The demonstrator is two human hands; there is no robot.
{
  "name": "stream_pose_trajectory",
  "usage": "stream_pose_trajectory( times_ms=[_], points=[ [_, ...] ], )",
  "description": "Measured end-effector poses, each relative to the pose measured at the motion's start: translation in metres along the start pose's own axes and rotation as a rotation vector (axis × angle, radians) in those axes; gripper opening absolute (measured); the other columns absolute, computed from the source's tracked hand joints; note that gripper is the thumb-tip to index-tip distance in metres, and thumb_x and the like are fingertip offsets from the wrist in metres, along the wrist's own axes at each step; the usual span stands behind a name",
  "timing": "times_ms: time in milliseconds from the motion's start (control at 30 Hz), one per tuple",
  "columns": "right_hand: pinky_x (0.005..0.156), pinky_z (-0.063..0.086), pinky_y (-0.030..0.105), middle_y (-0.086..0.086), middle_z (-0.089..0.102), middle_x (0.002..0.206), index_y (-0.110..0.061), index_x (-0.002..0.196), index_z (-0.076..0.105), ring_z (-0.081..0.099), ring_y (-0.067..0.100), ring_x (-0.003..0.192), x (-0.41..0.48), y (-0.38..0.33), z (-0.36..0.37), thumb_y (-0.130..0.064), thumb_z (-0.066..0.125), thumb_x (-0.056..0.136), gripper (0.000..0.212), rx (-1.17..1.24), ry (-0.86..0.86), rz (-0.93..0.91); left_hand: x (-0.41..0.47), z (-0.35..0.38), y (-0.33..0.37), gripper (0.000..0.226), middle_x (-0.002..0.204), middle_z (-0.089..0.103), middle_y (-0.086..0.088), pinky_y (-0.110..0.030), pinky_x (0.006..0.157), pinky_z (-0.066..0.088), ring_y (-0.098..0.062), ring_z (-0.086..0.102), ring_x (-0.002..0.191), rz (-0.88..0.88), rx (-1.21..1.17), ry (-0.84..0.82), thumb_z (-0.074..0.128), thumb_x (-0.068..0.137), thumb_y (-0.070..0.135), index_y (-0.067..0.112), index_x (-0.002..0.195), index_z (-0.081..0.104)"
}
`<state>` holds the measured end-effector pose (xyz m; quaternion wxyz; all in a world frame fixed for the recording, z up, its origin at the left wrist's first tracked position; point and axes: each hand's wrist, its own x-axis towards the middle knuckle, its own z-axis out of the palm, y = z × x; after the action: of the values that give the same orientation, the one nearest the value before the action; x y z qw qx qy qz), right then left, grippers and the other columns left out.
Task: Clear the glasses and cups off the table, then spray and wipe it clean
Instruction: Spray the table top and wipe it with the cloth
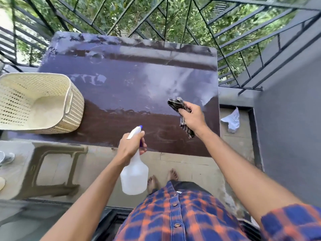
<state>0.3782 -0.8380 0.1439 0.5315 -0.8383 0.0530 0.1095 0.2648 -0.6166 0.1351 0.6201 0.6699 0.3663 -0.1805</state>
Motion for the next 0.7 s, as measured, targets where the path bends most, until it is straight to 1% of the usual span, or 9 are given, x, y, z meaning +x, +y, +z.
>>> stream_pose_trajectory(
  times_ms=[100, 133, 200, 233, 333, 433, 500, 600, 700],
  points=[
    [0.075, 0.046, 0.011, -0.020, 0.070, 0.101, -0.025, 0.130, 0.067, 0.059, -0.015, 0.077, -0.019, 0.029, -0.020, -0.014, 0.065, 0.093, 0.039, -0.019, 0.082, 0.032, 0.003, 0.021, -0.006, 0.041, 0.050, 0.053, -0.008, -0.046, 0.072, 0.064, -0.023, 0.060, 0.051, 0.000, 0.001, -0.016, 0.062, 0.093, 0.031, 0.007, 0.061, 0.056],
    [0.082, 0.047, 0.012, -0.021, 0.070, 0.106, -0.025, 0.130, 0.067, 0.061, -0.015, 0.088, -0.026, 0.037, -0.027, -0.014, 0.066, 0.092, 0.039, -0.022, 0.106, 0.042, 0.003, 0.028, -0.006, 0.040, 0.051, 0.055, -0.009, -0.048, 0.073, 0.064, -0.023, 0.060, 0.051, 0.001, -0.006, -0.025, 0.063, 0.092, 0.032, 0.007, 0.061, 0.058],
    [0.091, 0.049, 0.018, -0.020, 0.070, 0.113, -0.025, 0.130, 0.067, 0.064, -0.007, 0.103, -0.039, 0.053, -0.039, -0.013, 0.065, 0.091, 0.041, 0.001, 0.137, 0.064, 0.000, 0.040, -0.004, 0.036, 0.059, 0.063, -0.010, -0.051, 0.074, 0.064, -0.024, 0.065, 0.060, 0.000, -0.012, -0.061, 0.066, 0.088, 0.036, 0.006, 0.068, 0.066],
    [0.092, 0.048, 0.019, -0.019, 0.070, 0.115, -0.025, 0.131, 0.066, 0.065, -0.003, 0.106, -0.045, 0.060, -0.045, -0.012, 0.064, 0.092, 0.041, 0.016, 0.145, 0.073, -0.001, 0.046, -0.002, 0.033, 0.063, 0.066, -0.009, -0.052, 0.075, 0.064, -0.024, 0.066, 0.065, 0.002, -0.006, -0.080, 0.067, 0.086, 0.037, 0.007, 0.070, 0.068],
    [0.089, 0.051, 0.027, -0.017, 0.073, 0.111, -0.033, 0.129, 0.066, 0.067, 0.004, 0.100, -0.058, 0.078, -0.061, -0.018, 0.064, 0.090, 0.042, 0.019, 0.179, 0.096, -0.004, 0.068, 0.002, 0.032, 0.062, 0.064, -0.009, -0.046, 0.072, 0.062, -0.027, 0.066, 0.069, 0.010, 0.019, -0.116, 0.065, 0.088, 0.033, 0.007, 0.070, 0.065],
    [0.089, 0.052, 0.031, -0.024, 0.073, 0.105, -0.045, 0.124, 0.065, 0.068, 0.003, 0.096, -0.061, 0.092, -0.078, -0.028, 0.064, 0.086, 0.042, 0.024, 0.203, 0.139, -0.011, 0.094, 0.007, 0.034, 0.052, 0.055, -0.008, -0.043, 0.071, 0.062, -0.031, 0.067, 0.056, 0.027, 0.063, -0.119, 0.064, 0.091, 0.030, 0.007, 0.067, 0.059],
    [0.092, 0.052, 0.032, -0.029, 0.071, 0.101, -0.040, 0.126, 0.066, 0.067, 0.001, 0.098, -0.060, 0.099, -0.094, -0.027, 0.066, 0.087, 0.041, 0.028, 0.213, 0.144, -0.017, 0.114, 0.010, 0.034, 0.055, 0.057, -0.009, -0.046, 0.073, 0.062, -0.027, 0.063, 0.053, 0.039, 0.040, -0.138, 0.065, 0.091, 0.029, 0.006, 0.067, 0.061],
    [0.094, 0.052, 0.036, -0.031, 0.069, 0.089, -0.027, 0.127, 0.068, 0.067, 0.003, 0.094, -0.055, 0.109, -0.118, -0.028, 0.069, 0.086, 0.041, 0.039, 0.236, 0.151, -0.026, 0.145, 0.015, 0.035, 0.069, 0.068, -0.013, -0.039, 0.068, 0.059, -0.030, 0.065, 0.063, -0.003, 0.078, -0.242, 0.064, 0.095, 0.032, 0.004, 0.074, 0.068],
    [0.095, 0.051, 0.037, -0.033, 0.068, 0.081, -0.025, 0.124, 0.070, 0.069, 0.009, 0.093, -0.054, 0.116, -0.137, -0.031, 0.069, 0.084, 0.040, 0.055, 0.244, 0.179, -0.034, 0.174, 0.014, 0.036, 0.064, 0.065, -0.013, -0.035, 0.063, 0.057, -0.030, 0.063, 0.061, -0.010, 0.141, -0.302, 0.062, 0.094, 0.030, 0.005, 0.068, 0.063]
  ],
)
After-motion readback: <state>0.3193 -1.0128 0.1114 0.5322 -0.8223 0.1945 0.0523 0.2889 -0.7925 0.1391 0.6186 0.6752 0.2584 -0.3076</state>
